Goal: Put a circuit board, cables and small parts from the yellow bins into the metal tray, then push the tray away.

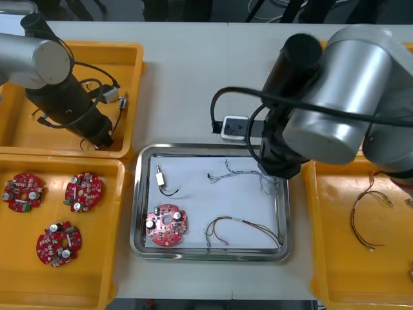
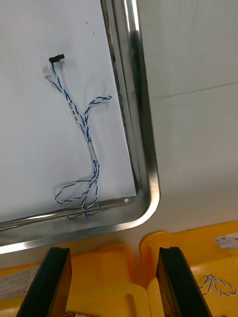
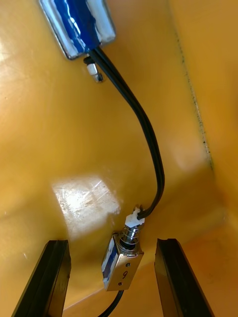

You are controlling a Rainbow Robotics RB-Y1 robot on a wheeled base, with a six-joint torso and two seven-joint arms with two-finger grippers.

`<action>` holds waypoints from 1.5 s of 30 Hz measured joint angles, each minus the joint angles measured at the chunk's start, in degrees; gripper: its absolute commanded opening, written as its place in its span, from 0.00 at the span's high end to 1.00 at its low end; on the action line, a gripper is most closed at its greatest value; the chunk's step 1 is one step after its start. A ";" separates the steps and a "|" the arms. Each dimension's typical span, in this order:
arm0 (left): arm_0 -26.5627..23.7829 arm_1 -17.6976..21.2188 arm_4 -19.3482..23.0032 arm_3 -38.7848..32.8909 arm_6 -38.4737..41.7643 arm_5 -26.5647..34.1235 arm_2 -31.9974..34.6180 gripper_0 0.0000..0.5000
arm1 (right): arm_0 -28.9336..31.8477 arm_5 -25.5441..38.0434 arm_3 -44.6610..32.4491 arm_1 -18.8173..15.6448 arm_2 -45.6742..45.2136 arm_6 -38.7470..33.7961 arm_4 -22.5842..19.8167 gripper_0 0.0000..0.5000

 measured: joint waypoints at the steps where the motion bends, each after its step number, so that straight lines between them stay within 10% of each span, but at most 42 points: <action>1: 0.00 0.00 0.00 0.00 0.00 -0.03 0.00 0.39 | 0.01 0.00 -0.44 -0.65 -1.42 -0.04 -1.00 0.00; 2: 0.00 0.00 0.00 0.00 0.00 -0.05 0.00 0.77 | 0.02 0.00 -0.99 -1.35 -2.71 -0.19 -1.61 0.00; 4: 0.01 -0.02 0.00 -0.02 0.00 -0.12 0.00 1.00 | 0.09 0.00 -1.94 -2.95 -5.14 -1.03 -2.56 0.00; 18: 0.01 -0.02 0.00 -0.03 0.00 -0.26 0.00 1.00 | 8.09 0.01 -2.54 -10.40 -22.93 -4.27 -6.43 0.00; 45: -0.14 0.14 0.58 -0.03 0.00 10.36 11.17 1.00 | 29.37 0.01 -2.67 -10.89 -47.13 -23.87 -6.43 0.00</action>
